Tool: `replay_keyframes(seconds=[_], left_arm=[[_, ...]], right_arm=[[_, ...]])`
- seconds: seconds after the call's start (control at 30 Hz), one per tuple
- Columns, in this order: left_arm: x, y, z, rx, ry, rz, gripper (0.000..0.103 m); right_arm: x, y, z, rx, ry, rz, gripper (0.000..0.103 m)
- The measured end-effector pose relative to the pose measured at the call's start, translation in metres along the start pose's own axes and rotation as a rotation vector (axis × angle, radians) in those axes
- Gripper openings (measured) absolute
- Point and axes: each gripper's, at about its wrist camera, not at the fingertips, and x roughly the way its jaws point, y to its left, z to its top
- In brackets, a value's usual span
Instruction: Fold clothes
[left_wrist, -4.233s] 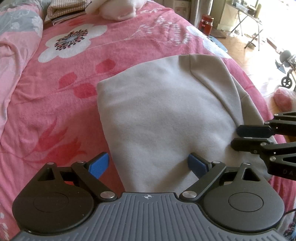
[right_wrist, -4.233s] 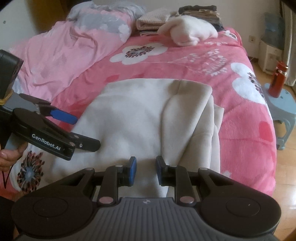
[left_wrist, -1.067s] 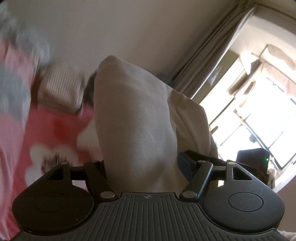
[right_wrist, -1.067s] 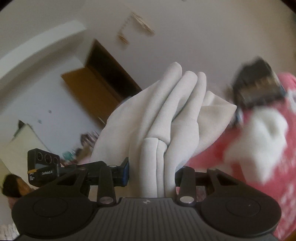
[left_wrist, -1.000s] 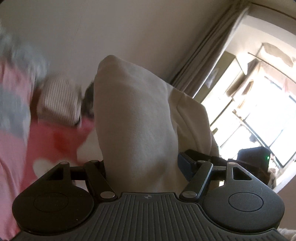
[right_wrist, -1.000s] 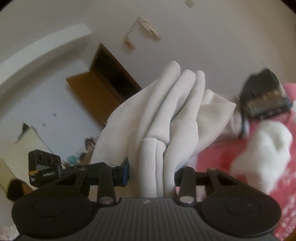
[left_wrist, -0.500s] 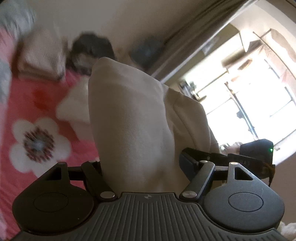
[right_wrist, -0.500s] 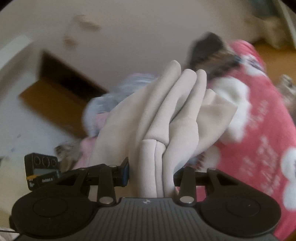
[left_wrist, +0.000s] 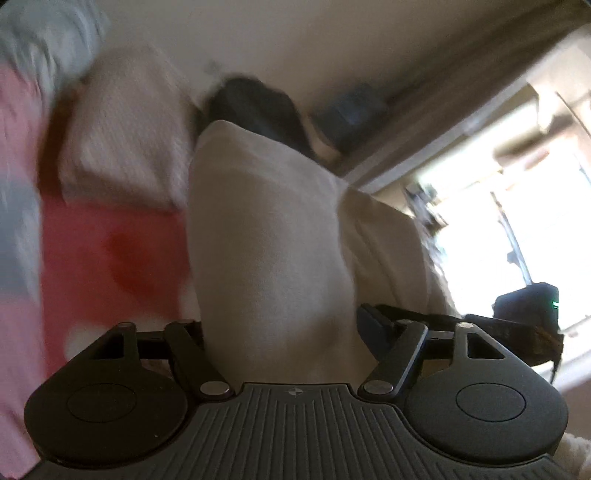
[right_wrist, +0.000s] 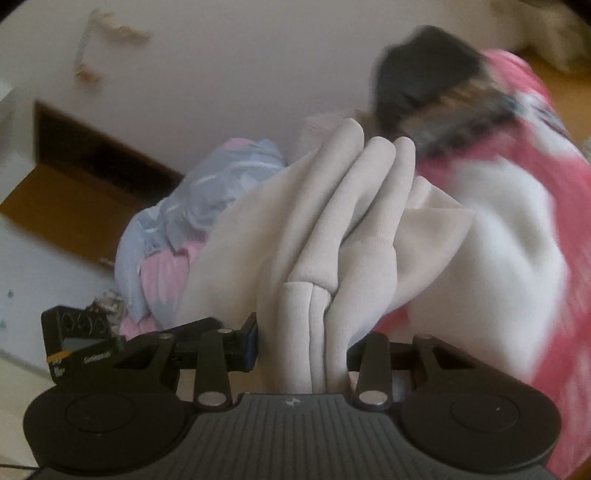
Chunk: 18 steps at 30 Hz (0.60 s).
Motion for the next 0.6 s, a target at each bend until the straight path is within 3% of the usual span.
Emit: replay_keyframes(seconds=[0.17, 0.33, 0.6], left_arm=[[0.047, 0.064, 0.082, -0.012, -0.136, 0.136, 0.064], [0.082, 0.102, 0.129, 0.003, -0.228, 0.258, 0.063], [0.107, 0.132, 0.156, -0.003, -0.278, 0.344, 0.063]], right_arm=[[0.108, -0.014, 0.100, -0.096, -0.018, 0.083, 0.041], [0.197, -0.029, 0.167, -0.132, -0.012, 0.129, 0.041], [0.268, -0.049, 0.199, -0.085, -0.028, 0.177, 0.041]])
